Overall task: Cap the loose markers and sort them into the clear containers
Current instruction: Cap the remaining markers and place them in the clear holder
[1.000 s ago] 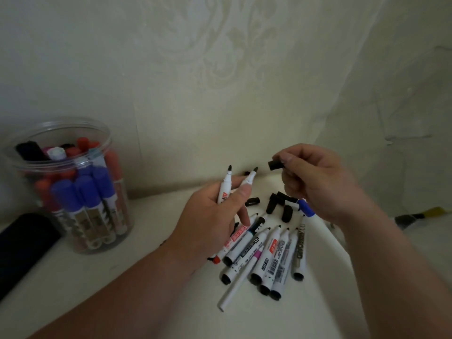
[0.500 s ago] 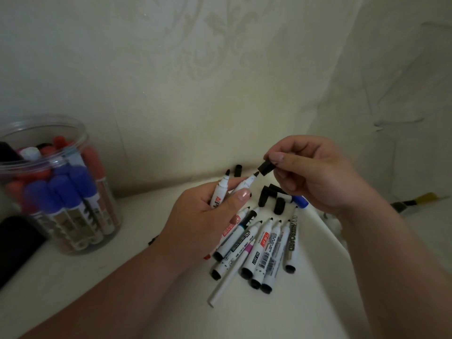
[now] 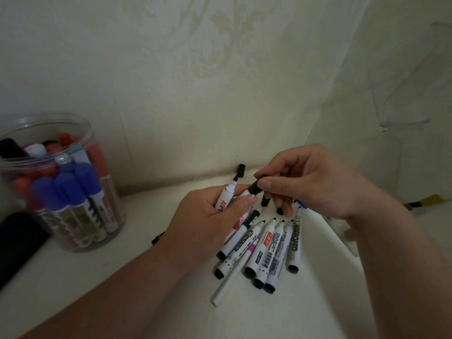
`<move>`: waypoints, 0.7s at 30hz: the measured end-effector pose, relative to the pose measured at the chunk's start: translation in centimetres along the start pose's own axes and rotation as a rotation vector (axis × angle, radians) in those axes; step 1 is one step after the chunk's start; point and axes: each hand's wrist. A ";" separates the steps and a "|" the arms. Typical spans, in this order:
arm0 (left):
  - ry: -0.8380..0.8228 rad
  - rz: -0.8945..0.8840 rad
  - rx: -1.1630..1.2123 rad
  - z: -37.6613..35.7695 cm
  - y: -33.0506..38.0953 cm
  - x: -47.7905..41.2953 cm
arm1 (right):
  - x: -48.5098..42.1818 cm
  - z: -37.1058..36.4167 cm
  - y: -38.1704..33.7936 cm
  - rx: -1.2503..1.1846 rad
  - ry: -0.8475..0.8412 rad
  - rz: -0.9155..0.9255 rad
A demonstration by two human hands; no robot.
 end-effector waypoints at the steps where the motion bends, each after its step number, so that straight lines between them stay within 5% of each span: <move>1: 0.003 -0.003 0.004 0.0 0.0 0.0 | -0.1 -0.2 0.1 -0.005 0.002 -0.007; 11: 0.057 -0.031 -0.092 0.0 0.1 -0.1 | -0.3 -1.3 -0.6 0.133 0.095 -0.081; 16: 0.073 0.134 0.011 0.4 -0.6 -1.5 | -0.8 -0.3 0.3 0.277 0.386 -0.093; 18: 0.090 0.178 0.068 0.7 -0.7 -1.5 | -1.1 1.1 1.5 0.482 0.498 -0.155; 21: 0.128 0.204 0.195 0.9 -0.5 -1.5 | -1.6 1.9 3.7 0.768 0.377 -0.331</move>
Point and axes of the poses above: each hand's wrist, its own x-axis away from the middle knuckle, its own z-axis out of the back of the hand, y = z × x, and after that the axes turned 1 degree about -z, right-handed
